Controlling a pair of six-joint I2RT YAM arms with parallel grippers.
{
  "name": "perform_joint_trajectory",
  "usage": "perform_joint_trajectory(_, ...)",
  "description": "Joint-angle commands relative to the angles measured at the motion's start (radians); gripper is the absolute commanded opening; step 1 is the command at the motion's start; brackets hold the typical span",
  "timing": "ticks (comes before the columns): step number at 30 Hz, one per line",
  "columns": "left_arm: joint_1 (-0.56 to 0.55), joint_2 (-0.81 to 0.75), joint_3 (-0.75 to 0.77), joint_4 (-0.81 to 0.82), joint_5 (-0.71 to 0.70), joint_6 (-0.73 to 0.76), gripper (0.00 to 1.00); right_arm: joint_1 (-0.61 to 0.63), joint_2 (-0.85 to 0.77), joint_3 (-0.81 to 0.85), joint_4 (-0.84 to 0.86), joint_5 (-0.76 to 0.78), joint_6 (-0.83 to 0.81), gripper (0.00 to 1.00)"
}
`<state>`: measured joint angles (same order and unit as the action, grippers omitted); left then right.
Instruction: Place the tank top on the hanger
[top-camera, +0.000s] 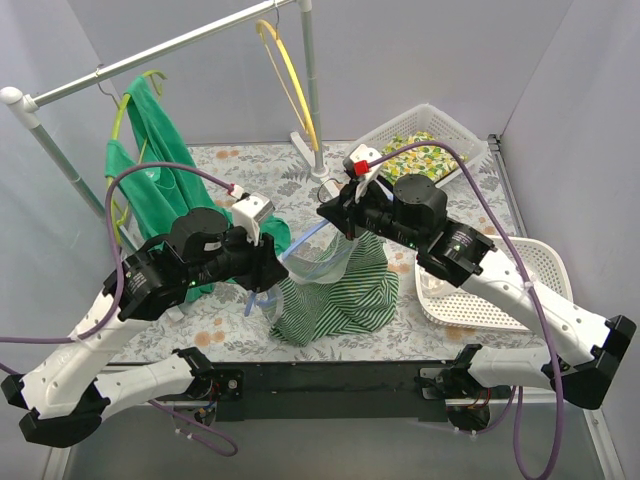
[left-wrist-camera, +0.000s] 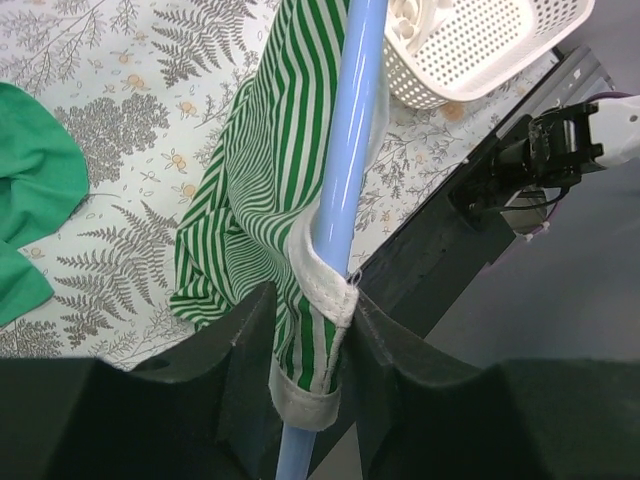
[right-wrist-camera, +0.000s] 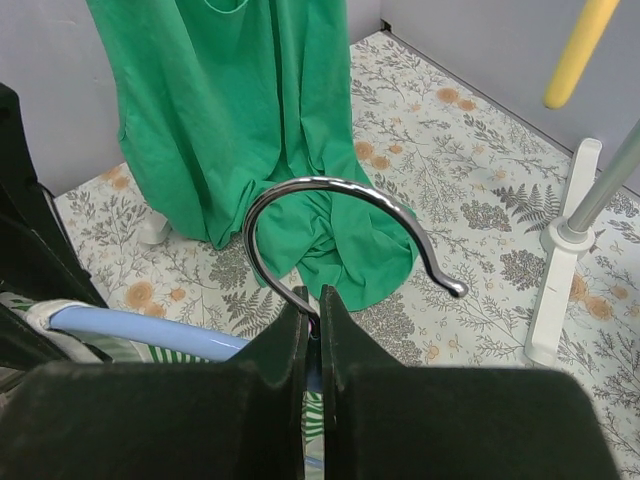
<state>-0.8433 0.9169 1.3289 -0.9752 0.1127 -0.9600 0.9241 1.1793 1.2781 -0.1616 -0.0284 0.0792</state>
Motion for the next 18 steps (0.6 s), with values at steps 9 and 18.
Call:
perform_joint_trajectory(9, 0.004, -0.058, -0.132, 0.069, -0.088, -0.014, 0.00, 0.004, 0.025, 0.030, 0.060, -0.014, 0.005, 0.01)
perform_joint_trajectory(18, 0.004, -0.180, -0.255, 0.216, -0.145, -0.123, 0.00, 0.004, 0.022, 0.013, 0.060, -0.027, 0.013, 0.37)
